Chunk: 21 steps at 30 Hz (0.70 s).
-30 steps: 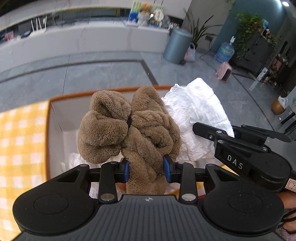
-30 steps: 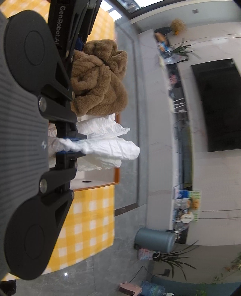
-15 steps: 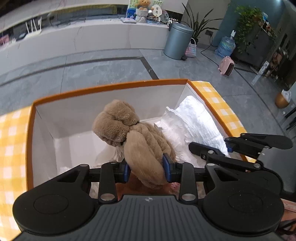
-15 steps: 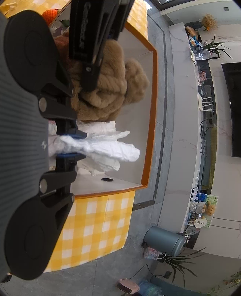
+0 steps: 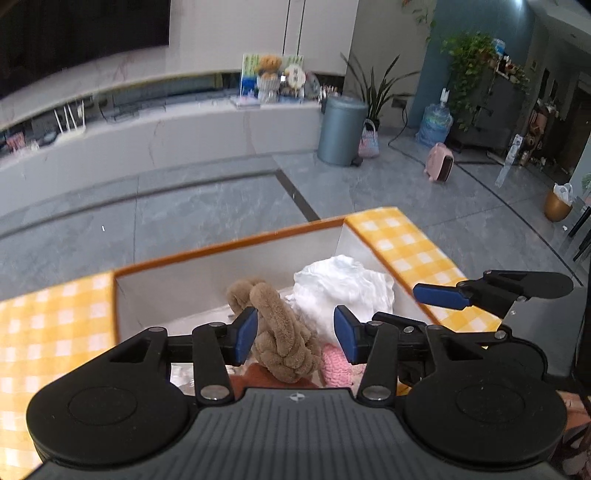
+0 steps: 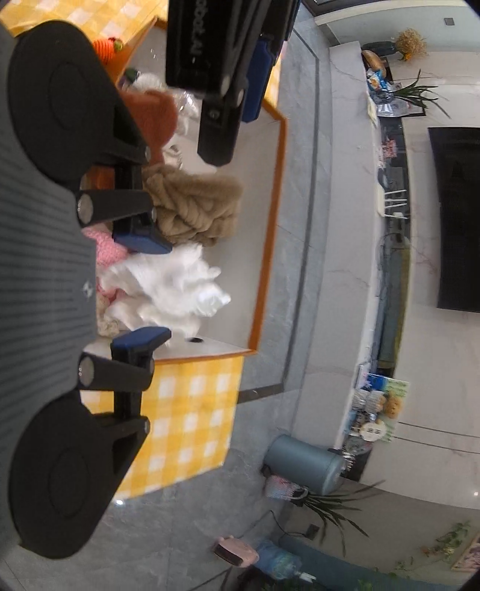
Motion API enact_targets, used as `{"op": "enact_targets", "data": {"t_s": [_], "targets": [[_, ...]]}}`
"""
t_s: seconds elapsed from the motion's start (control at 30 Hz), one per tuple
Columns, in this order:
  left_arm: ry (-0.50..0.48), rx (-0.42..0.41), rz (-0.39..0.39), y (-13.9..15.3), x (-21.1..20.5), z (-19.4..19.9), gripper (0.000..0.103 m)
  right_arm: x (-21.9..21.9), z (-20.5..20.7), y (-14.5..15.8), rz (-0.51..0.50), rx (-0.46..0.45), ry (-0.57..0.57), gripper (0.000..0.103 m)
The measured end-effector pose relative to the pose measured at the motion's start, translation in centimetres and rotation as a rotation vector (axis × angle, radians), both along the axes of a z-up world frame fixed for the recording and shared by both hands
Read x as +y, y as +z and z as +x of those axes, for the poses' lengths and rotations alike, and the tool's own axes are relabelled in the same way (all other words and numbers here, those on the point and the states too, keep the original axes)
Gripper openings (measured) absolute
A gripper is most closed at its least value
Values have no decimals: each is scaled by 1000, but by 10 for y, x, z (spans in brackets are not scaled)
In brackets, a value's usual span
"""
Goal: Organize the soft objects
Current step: 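Lower both grippers into the orange box and open them, then move both grippers back over the table toward the yellow cloth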
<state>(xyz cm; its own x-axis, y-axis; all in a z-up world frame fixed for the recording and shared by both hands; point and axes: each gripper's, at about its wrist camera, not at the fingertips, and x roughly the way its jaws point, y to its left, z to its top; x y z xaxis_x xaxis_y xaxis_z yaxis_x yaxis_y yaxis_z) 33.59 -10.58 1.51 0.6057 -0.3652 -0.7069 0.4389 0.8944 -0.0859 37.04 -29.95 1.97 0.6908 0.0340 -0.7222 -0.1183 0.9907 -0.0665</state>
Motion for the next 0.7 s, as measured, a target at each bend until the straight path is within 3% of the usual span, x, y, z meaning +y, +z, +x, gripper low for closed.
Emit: {"op": "enact_targets", "data": {"t_s": [0.2,0.43,0.7], "targets": [[-15,-134,55,25,15,-51,61,12,-47,38,1,-116,-27,54],[19,-221,8,30,45,-122,70,29,-127,58,99,-237,-45,54],[84,-230,19,15,75,-187,71,58,-207,38,167,-203,-52,59]]}}
